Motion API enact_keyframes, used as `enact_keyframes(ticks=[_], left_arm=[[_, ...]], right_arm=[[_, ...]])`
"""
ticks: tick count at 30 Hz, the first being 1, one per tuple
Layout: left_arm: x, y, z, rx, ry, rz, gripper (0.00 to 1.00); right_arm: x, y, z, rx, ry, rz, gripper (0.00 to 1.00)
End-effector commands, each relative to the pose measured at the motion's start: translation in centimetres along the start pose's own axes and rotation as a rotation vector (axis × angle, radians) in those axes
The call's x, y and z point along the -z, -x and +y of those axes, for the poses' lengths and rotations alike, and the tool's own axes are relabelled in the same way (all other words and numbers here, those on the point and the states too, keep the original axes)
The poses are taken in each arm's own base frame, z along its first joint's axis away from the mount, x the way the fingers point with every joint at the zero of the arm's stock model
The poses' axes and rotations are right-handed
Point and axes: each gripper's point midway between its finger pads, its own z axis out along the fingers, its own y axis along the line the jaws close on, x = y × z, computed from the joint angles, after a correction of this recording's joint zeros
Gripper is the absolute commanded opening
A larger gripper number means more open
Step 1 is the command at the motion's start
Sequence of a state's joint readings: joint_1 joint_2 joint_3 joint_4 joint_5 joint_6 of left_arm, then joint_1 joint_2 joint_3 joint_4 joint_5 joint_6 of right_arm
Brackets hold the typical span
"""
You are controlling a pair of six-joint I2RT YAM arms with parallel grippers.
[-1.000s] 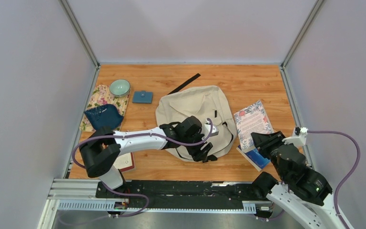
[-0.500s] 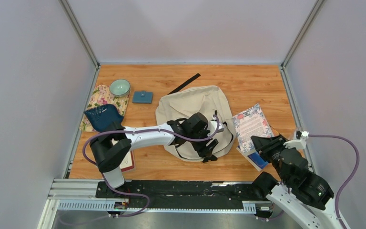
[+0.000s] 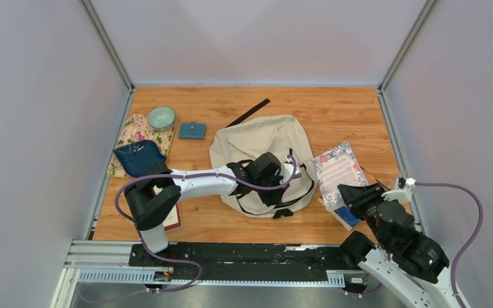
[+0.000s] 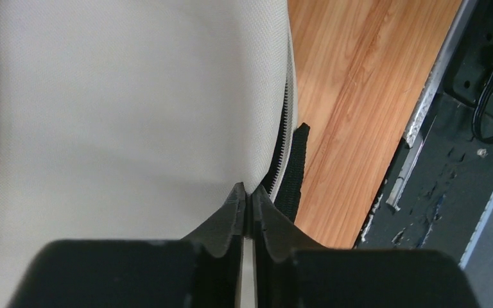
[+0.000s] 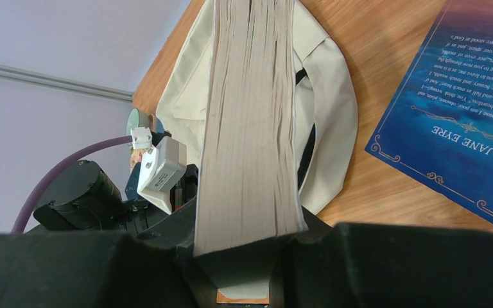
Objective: Pack the student bag
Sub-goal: Place the book in the student bag.
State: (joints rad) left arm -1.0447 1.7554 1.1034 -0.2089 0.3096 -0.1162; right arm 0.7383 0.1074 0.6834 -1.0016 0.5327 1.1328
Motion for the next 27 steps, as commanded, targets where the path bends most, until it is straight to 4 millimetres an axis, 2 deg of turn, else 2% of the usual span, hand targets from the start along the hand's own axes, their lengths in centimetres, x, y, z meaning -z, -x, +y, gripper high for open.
enact_keyframes(ticks=[1,2,6,7,11,19,23,24,27], left_arm=[[0.8,2.9,-0.4,-0.025,-0.001,-0.087,0.05],[0.9,2.8,-0.4,-0.025,0.002,-0.085,0.0],[1.9,3.8,0.0,-0.03,0.036,-0.119,0.0],[2.5,4.3,-0.1,-0.036,0.046,-0.136,0.0],[4.9,6.9,2.1,-0.028,0.195,-0.192,0.0],[9.9,11.5,4.3,0.02,0.274,-0.332,0.0],[11.4,13.2,4.8,0.018,0.317,-0.37,0.0],[11.6,13.4,4.8,0.02,0.324,-0.377,0.0],[12.5,14.5,4.9,0.019,0.344,-0.414,0.0]], right_arm=[[0.8,1.9,2.2,-0.087,0.085,-0.058,0.0],[0.9,1.9,2.1,-0.087,0.085,-0.058,0.0],[1.0,1.7,1.8,-0.091,0.08,-0.051,0.0],[1.0,1.5,1.5,-0.092,0.066,-0.045,0.0],[1.4,1.3,1.2,-0.093,0.061,-0.024,0.0],[3.6,1.1,1.8,-0.14,0.131,0.04,0.0],[4.6,-0.5,2.4,-0.197,0.186,0.139,0.0],[4.7,-1.7,3.0,-0.212,0.209,0.202,0.0],[5.1,-3.6,4.7,-0.262,0.273,0.315,0.0]])
